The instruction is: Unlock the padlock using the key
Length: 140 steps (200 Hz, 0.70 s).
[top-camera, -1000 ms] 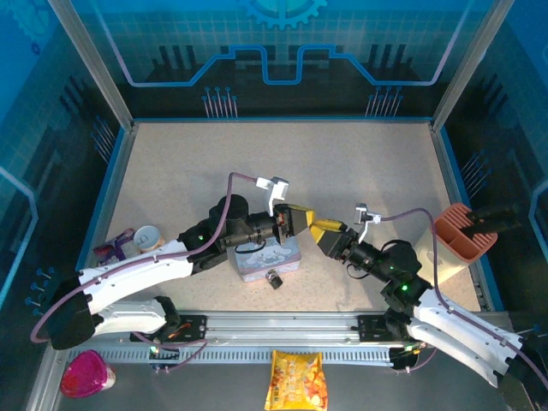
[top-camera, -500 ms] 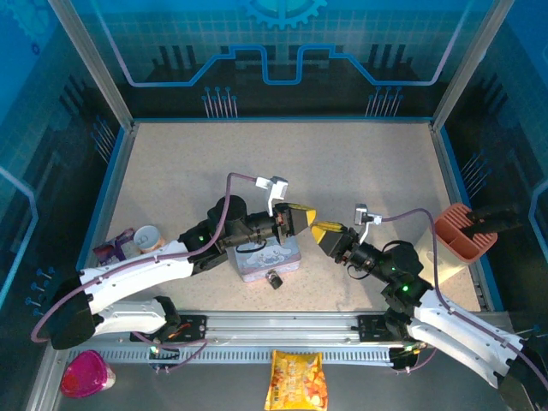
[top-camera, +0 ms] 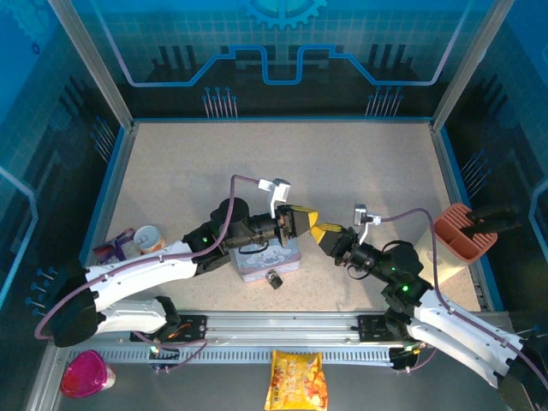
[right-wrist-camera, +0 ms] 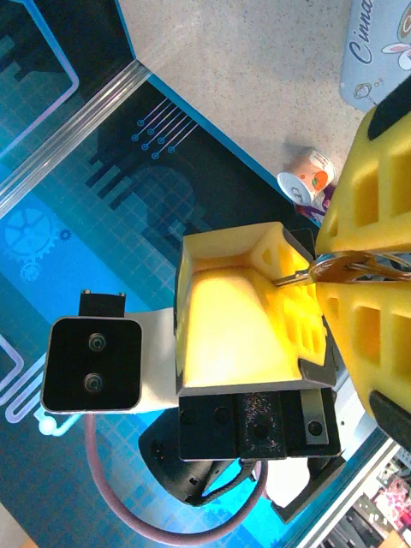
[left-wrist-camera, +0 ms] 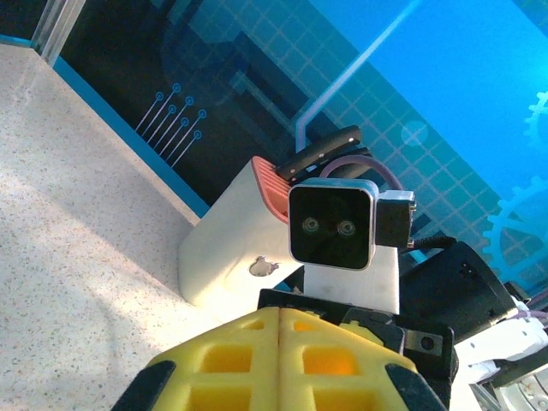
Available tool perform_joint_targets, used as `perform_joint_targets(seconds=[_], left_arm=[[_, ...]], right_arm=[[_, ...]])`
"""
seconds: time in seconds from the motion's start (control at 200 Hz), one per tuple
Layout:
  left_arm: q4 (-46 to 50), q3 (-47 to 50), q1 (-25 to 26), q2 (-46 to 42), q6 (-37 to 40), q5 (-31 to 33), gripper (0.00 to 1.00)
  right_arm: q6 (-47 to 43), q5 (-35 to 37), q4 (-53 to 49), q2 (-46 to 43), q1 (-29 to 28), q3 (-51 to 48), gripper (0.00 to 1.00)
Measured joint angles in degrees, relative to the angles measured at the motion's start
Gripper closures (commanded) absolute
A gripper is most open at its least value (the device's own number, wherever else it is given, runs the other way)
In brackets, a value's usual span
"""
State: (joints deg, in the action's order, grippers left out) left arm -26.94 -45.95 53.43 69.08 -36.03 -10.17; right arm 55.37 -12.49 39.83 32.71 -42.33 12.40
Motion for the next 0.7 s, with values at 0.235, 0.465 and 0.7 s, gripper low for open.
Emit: perform_joint_targets(seconds=[0.235, 0.465, 0.7], left_arm=[[-0.90, 0.59, 0.00, -0.04, -0.02, 0.42, 0.99], [1.42, 0.81, 0.28, -0.28, -0.13, 2.36, 0.70], [15.54, 0.98, -3.28, -6.73, -1.14, 6.51, 0.31]], right_arm=[[-0.31, 0.02, -0.44, 0.09, 0.00, 0.00, 1.00], [-1.01, 0.24, -4.63, -1.14, 0.00, 0.44, 1.00], [-7.13, 2.78, -23.54, -5.70, -0.04, 6.19, 1.00]])
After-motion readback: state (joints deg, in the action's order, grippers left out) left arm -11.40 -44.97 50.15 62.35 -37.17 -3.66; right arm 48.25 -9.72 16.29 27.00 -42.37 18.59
